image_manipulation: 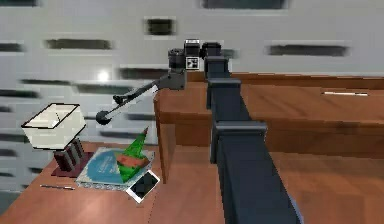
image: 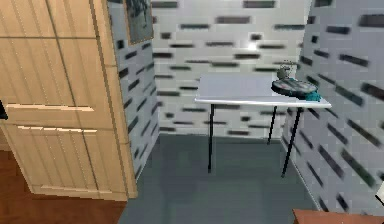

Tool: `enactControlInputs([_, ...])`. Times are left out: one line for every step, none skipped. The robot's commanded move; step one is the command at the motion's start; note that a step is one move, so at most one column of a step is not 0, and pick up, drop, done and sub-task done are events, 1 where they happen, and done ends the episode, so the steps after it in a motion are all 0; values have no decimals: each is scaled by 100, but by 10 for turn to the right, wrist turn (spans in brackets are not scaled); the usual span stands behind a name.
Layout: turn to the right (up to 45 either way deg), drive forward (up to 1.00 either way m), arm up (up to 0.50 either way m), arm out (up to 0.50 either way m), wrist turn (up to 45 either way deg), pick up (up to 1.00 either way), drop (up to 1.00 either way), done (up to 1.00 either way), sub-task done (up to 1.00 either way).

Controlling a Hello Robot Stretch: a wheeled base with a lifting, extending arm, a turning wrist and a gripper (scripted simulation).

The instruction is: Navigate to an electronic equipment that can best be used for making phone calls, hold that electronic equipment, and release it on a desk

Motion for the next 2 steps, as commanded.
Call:
enactControlInputs([0,0,0,-10,0,0,0,0,0])
enactControlInputs([0,0,0,0,0,0,0,100,0])
